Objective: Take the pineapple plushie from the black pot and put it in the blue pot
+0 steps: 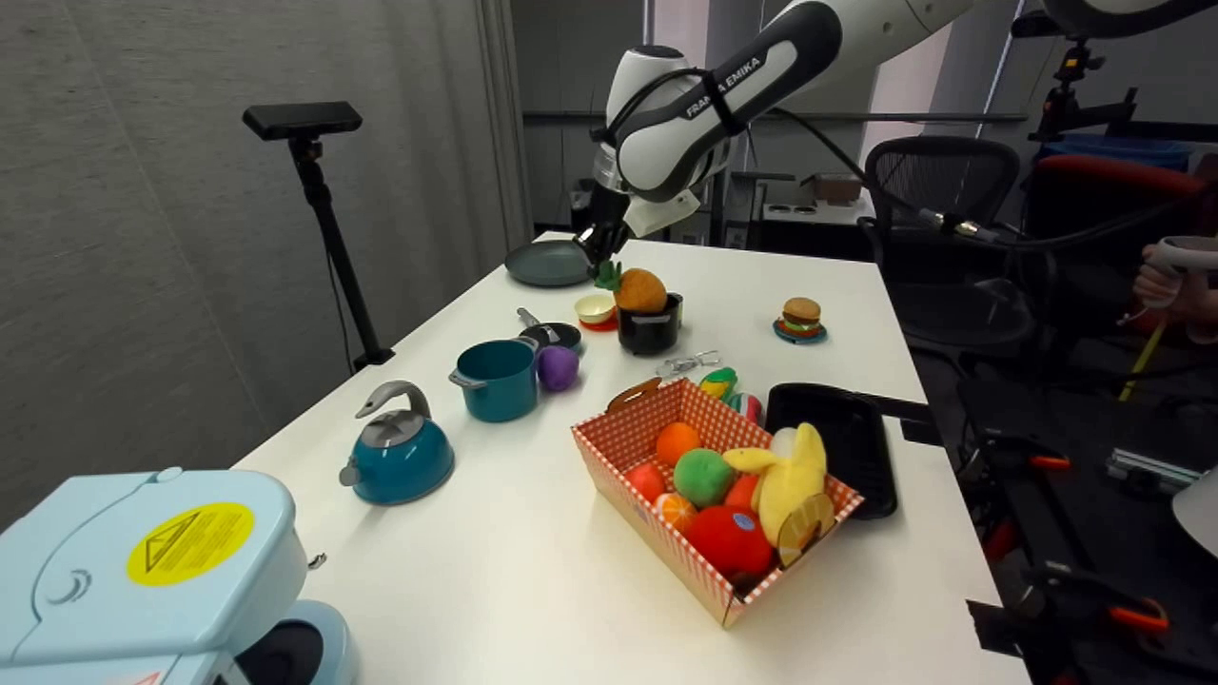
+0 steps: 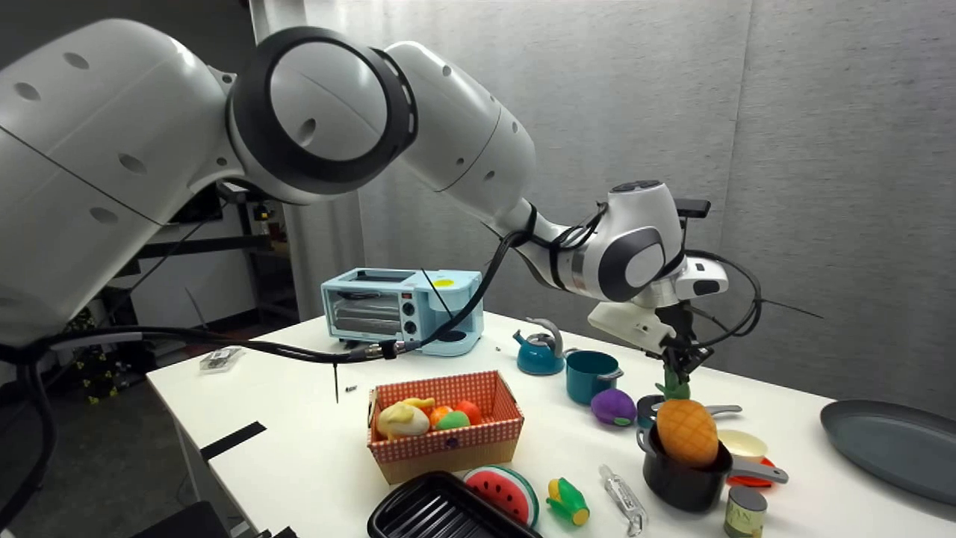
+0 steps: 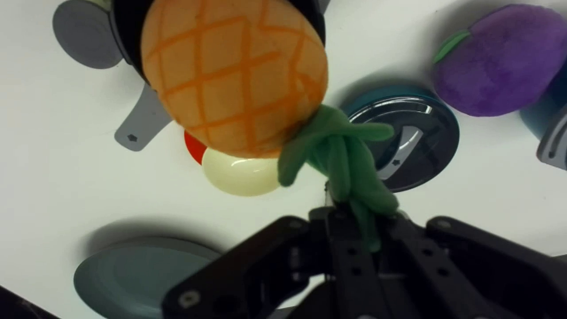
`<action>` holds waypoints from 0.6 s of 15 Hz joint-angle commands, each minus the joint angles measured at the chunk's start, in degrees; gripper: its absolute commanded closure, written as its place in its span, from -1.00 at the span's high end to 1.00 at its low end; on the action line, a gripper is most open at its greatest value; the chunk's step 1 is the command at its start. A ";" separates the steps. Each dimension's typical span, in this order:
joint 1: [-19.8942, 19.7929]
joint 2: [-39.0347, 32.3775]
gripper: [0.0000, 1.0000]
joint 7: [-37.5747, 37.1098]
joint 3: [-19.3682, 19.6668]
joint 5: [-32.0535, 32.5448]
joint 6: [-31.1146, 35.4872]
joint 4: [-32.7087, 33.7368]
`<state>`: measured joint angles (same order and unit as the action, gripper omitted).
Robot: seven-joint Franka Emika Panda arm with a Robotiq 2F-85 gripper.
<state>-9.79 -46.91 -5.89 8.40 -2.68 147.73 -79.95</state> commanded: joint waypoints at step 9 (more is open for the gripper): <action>5.50 6.31 -0.96 -1.69 0.00 1.84 0.69 -3.37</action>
<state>-5.96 -42.25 -5.89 8.16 -2.51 147.75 -81.56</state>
